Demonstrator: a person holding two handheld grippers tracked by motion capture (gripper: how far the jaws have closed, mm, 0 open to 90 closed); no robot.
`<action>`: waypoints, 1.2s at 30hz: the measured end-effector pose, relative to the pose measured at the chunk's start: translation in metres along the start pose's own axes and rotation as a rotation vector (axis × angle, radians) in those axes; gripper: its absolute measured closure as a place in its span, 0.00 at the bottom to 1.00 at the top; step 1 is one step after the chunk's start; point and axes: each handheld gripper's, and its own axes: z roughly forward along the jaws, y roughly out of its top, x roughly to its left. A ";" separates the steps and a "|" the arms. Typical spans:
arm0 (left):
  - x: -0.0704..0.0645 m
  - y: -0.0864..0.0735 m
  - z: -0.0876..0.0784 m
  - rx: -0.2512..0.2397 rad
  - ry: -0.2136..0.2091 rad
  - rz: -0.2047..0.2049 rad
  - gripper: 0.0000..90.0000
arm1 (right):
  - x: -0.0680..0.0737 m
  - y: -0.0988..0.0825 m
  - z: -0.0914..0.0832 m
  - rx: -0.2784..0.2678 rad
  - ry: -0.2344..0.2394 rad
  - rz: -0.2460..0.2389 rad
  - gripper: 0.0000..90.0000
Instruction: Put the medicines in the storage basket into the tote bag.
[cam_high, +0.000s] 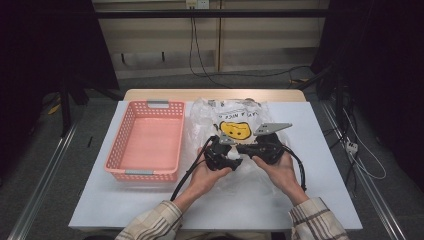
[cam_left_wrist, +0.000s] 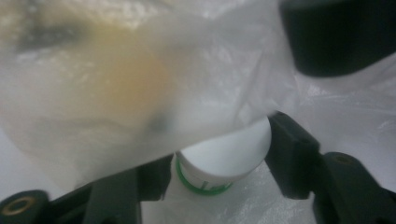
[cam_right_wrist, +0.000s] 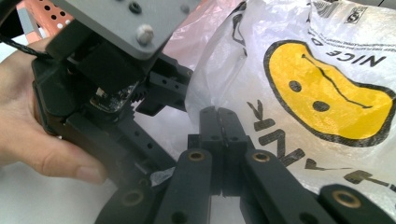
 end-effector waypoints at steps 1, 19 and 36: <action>0.000 0.000 -0.001 0.000 0.003 0.002 0.49 | 0.000 0.000 0.000 -0.002 -0.003 0.001 1.00; -0.012 0.005 -0.053 -0.042 -0.038 0.086 0.26 | -0.005 0.000 -0.001 -0.015 -0.024 0.017 1.00; -0.011 -0.016 -0.122 -0.147 -0.057 0.109 0.22 | 0.004 -0.003 0.003 0.018 -0.018 -0.010 1.00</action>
